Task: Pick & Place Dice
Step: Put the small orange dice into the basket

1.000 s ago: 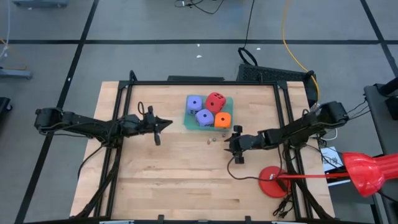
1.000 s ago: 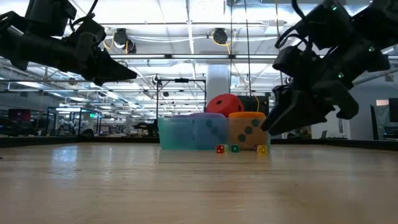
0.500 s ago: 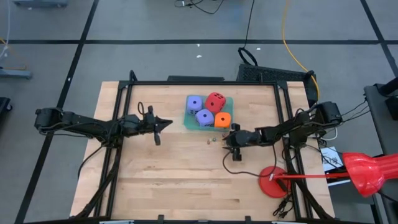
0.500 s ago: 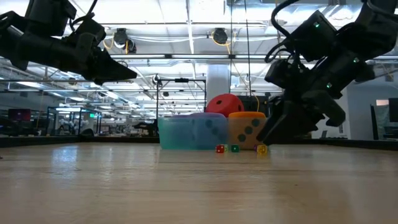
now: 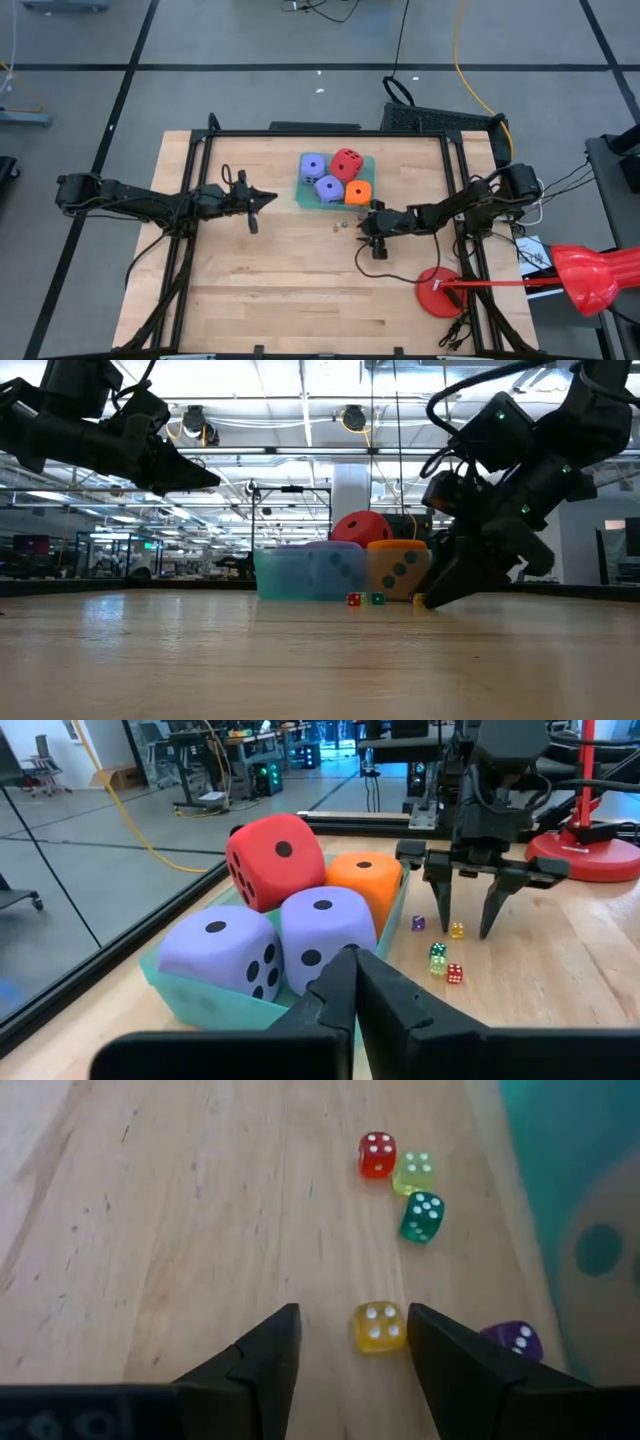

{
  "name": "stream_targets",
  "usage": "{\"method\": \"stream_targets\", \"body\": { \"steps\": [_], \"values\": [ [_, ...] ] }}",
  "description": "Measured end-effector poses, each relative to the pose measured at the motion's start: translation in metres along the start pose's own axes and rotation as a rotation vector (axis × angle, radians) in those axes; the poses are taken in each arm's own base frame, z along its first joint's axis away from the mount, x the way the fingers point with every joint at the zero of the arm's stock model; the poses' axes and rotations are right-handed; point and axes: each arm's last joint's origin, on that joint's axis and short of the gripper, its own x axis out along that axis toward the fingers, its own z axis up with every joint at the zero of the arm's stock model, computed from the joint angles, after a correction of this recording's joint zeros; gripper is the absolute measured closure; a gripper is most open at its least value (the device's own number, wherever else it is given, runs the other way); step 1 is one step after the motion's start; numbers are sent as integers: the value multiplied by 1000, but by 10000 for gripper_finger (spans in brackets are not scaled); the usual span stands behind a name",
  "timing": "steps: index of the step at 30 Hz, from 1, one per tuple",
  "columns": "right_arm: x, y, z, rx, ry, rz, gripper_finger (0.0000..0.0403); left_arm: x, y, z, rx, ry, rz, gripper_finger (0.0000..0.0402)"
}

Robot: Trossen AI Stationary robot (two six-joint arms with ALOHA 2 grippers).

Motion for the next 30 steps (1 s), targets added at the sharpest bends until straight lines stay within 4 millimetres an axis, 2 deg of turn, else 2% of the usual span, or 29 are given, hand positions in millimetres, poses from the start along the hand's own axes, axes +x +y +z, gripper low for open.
{"method": "stream_targets", "body": {
  "steps": [5, 9, 13, 24, 30],
  "values": [
    [4, 0, 0, 0, -20, 2, 224, 0, 0, 0, 1, 0, 0, 398],
    [6, 0, -2, 6, -10, 2, 240, 0, 0, 0, 0, -3, 0, 383],
    [6, 0, -4, 21, 4, 1, 268, 0, 0, 0, 0, -3, 0, 371],
    [4, 0, -4, 21, 15, 2, 361, 0, 0, 1, -1, -6, 0, 369],
    [-8, 0, 6, 24, -32, 4, 351, 0, 0, 1, -1, -7, 0, 369]
  ]
}}
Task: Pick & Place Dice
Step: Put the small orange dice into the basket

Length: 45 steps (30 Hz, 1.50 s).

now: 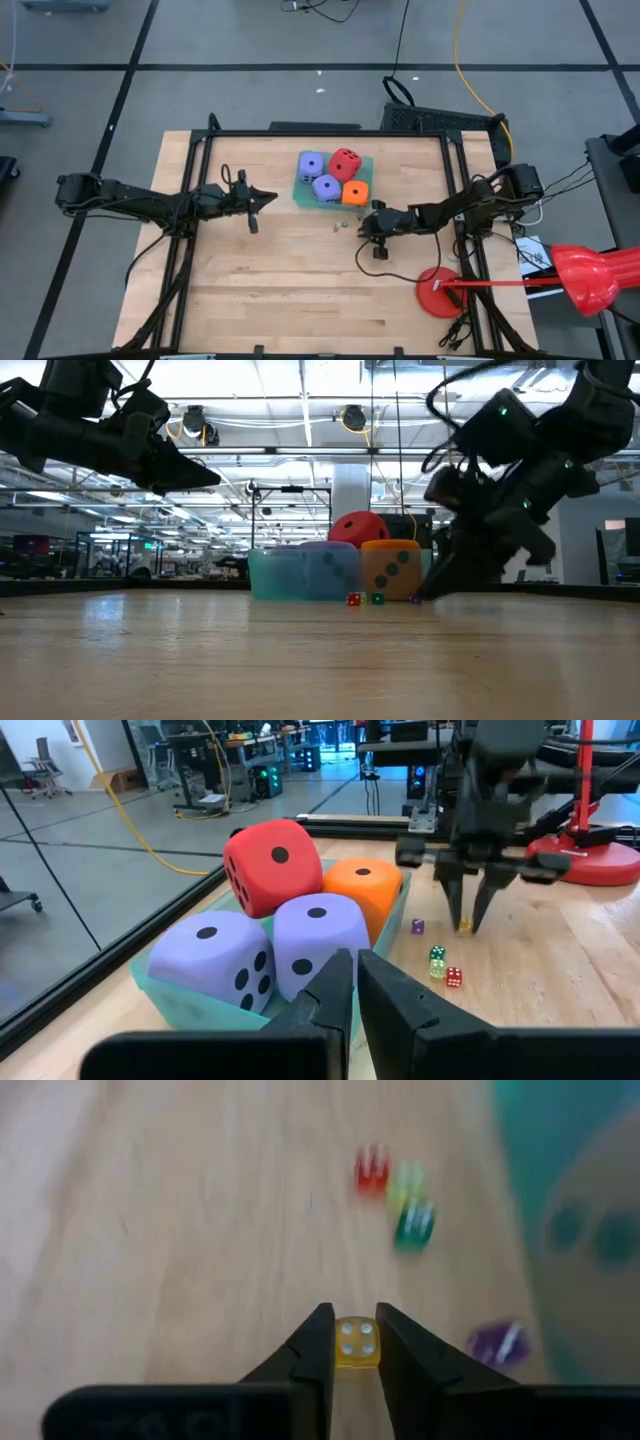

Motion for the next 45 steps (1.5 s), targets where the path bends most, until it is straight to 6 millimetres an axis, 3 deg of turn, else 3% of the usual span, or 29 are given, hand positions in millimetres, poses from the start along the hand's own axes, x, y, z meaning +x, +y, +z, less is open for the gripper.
{"method": "stream_targets", "body": {
  "steps": [4, 8, 14, 19, 24, 27, 36, 45],
  "values": [
    [-17, 0, 18, -8, -113, 25, 333, 0, 0, 0, 0, 0, 0, 369],
    [-40, -5, 37, -27, -243, 36, 351, 0, 0, 0, 0, 0, -1, 369],
    [-67, -42, 53, 87, -370, -212, 357, 0, 0, 0, 0, 0, -1, 369],
    [-62, -81, 41, 179, -295, -348, 340, 0, 0, 1, 5, -7, 0, 369],
    [-52, -103, 27, 228, -222, -376, 357, 0, 0, 1, 6, -8, 0, 369],
    [-46, -109, 22, 240, -204, -362, 355, 0, 0, 1, 8, -8, 0, 369],
    [-42, -118, 18, 286, -215, -366, 295, 0, 0, 5, 16, -48, 2, 369],
    [-44, -118, 24, 306, -279, -333, 191, 0, 0, 5, 16, -48, 1, 369]
  ]
}}
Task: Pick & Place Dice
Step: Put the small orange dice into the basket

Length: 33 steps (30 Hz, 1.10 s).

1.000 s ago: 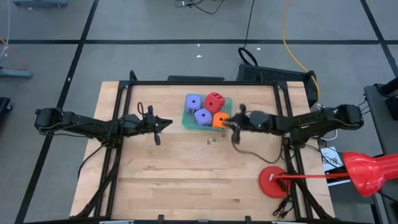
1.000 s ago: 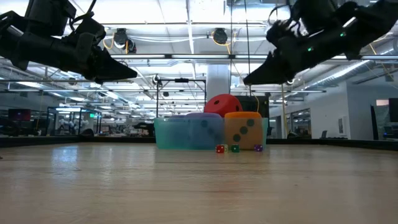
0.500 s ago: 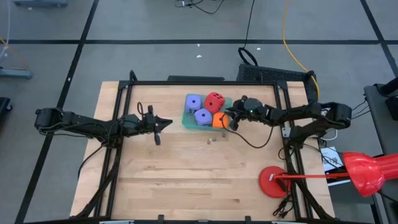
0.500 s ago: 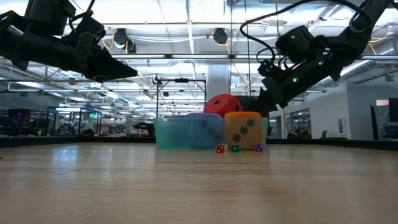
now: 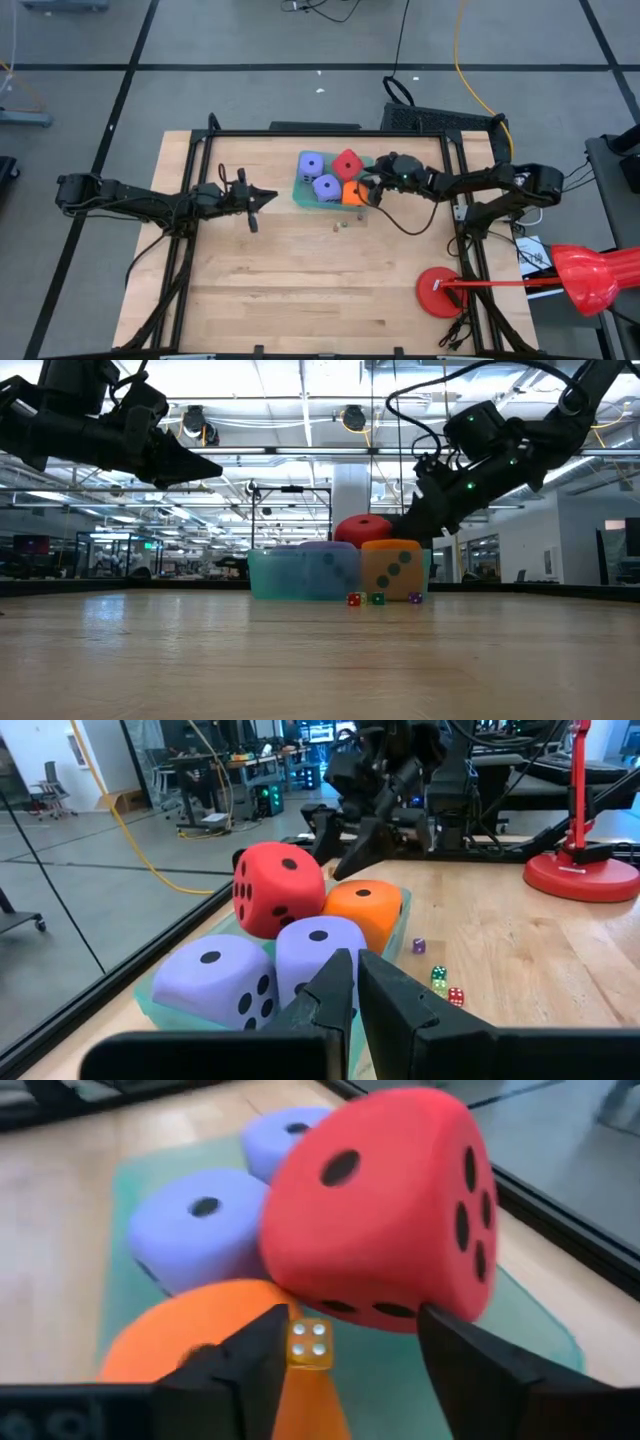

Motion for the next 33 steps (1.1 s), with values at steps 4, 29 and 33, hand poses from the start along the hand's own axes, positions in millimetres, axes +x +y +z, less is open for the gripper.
{"method": "stream_targets", "body": {
  "steps": [4, 29, 33],
  "values": [
    [-4, 1, 7, 45, -41, 58, 161, 0, 0, 0, 0, 0, 0, 369],
    [-15, -5, 20, 16, -100, 228, 222, 0, 1, 1, -25, -4, 35, 369],
    [-15, 3, 19, -171, -112, 185, 177, 5, 2, 11, -29, -29, 42, 382]
  ]
}}
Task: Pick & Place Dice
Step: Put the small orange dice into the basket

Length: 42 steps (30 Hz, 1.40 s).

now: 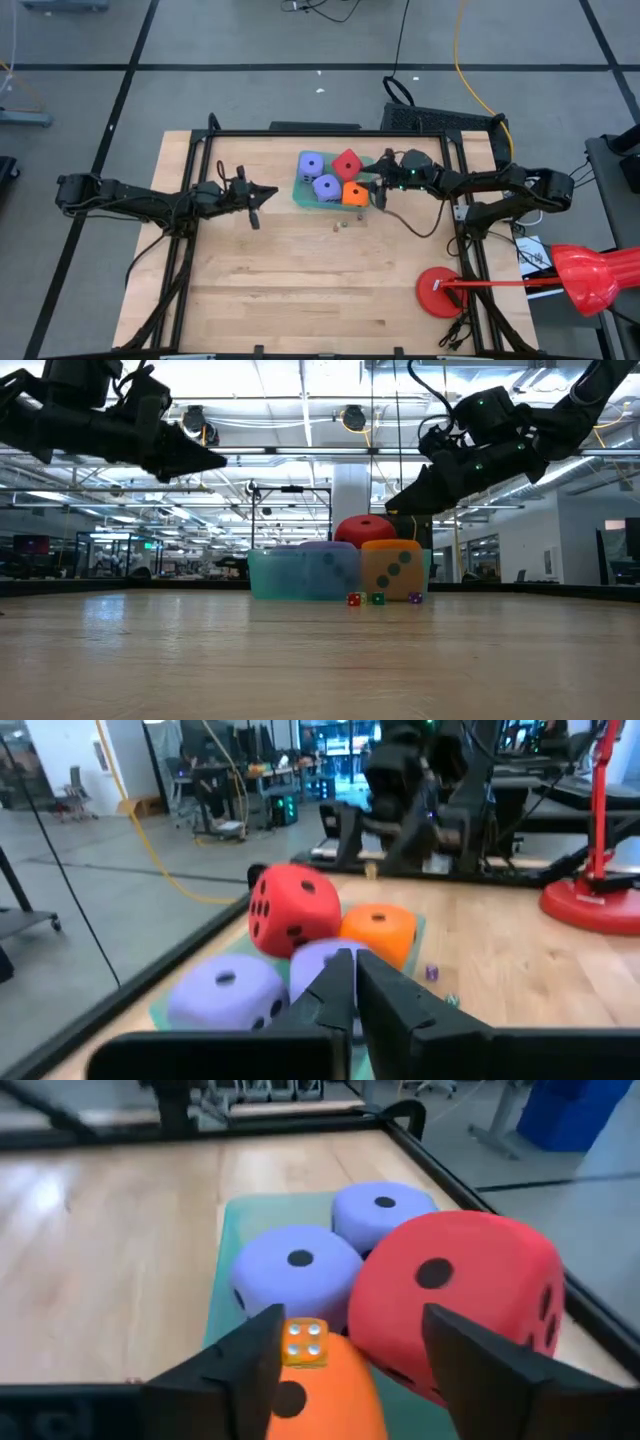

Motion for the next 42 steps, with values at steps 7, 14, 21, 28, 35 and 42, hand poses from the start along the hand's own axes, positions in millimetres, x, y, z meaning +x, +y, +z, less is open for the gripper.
{"method": "stream_targets", "body": {
  "steps": [7, 14, 21, 28, 35, 42],
  "values": [
    [7, 7, 15, -148, 40, -21, 109, 32, 6, 34, 22, 63, 33, 397],
    [11, 9, 24, -273, 37, -69, 114, 83, 11, 72, 59, 132, -31, 398],
    [11, 9, 26, -358, 13, -78, 121, 129, 18, 80, 71, 179, -228, 399],
    [12, 16, 29, -435, 4, -123, 122, 168, 15, 74, 57, 220, -331, 399],
    [12, 19, 29, -416, 25, -177, 122, 210, 13, 68, 34, 248, -323, 399],
    [12, 19, 28, -405, 31, -171, 122, 238, 14, 61, 35, 316, -324, 398]
  ]
}}
